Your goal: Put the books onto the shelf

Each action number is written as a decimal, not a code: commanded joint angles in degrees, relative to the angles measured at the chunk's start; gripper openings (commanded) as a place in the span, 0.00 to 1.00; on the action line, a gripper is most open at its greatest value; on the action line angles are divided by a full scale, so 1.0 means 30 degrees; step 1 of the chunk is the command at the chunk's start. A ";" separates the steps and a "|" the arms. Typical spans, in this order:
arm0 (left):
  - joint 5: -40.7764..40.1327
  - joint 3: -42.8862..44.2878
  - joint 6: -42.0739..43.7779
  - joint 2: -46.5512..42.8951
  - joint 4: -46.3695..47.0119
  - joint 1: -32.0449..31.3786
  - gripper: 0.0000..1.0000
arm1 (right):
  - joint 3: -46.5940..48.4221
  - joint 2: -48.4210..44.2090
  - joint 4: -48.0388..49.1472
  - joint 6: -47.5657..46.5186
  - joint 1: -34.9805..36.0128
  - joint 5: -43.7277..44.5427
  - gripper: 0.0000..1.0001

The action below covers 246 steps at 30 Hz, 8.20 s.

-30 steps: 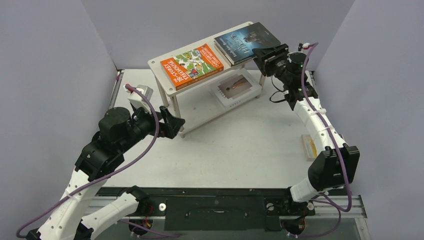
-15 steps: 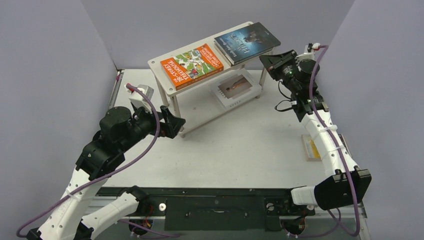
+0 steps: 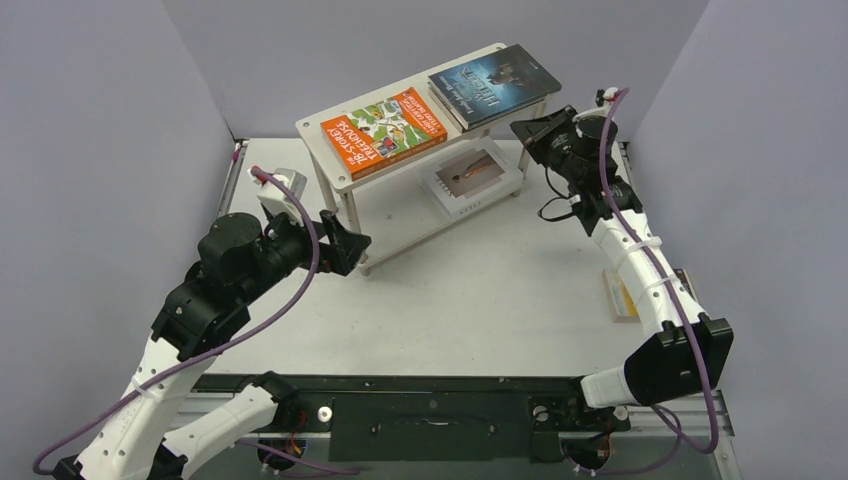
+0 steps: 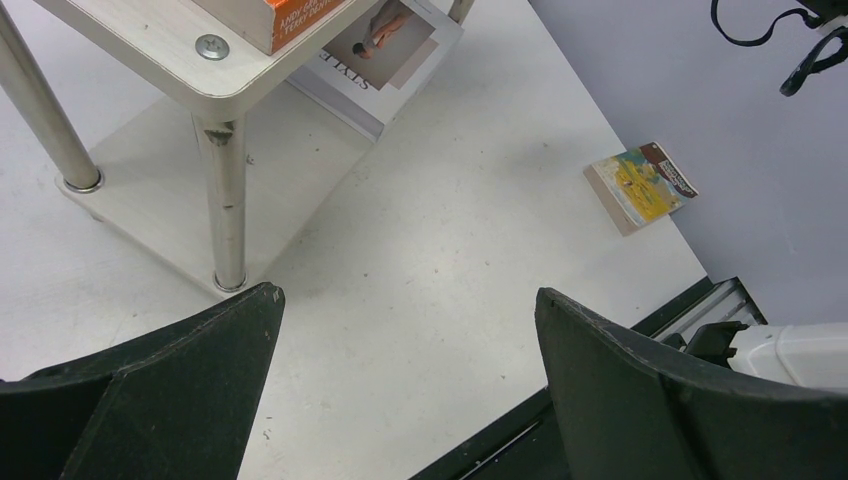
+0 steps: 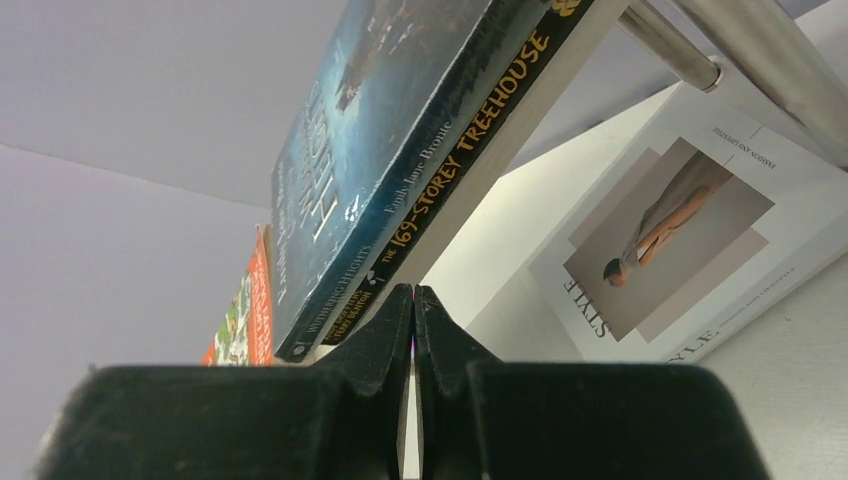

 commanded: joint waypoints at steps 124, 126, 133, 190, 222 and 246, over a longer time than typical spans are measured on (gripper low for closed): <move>-0.1228 0.0433 0.0593 -0.0345 0.0000 0.0076 0.96 | 0.2259 0.0830 0.1345 -0.0053 -0.3490 0.0723 0.00; -0.0860 0.0621 0.0693 -0.0116 -0.0133 0.0076 0.96 | 0.1635 -0.0665 -0.0623 -0.1514 -0.3619 0.2290 0.14; 0.2293 0.0890 0.0565 0.0957 0.1070 -0.1267 0.97 | -0.3773 -0.6414 -0.6350 -0.4047 -0.6032 0.7624 0.58; -0.1305 0.0444 0.1297 0.4516 0.2845 -0.8228 0.96 | -1.0922 -0.0984 -0.5366 0.0711 -0.5361 0.7795 0.59; -0.1173 -0.1507 0.2219 0.3011 0.3080 -0.7572 0.96 | -1.7049 -0.2849 -0.0708 -0.1635 -1.7062 -0.0114 0.57; -0.0770 -0.2045 0.2024 0.2913 0.3350 -0.6485 0.96 | -1.7733 -0.3634 -0.2324 -0.2634 -0.9483 -0.1337 0.00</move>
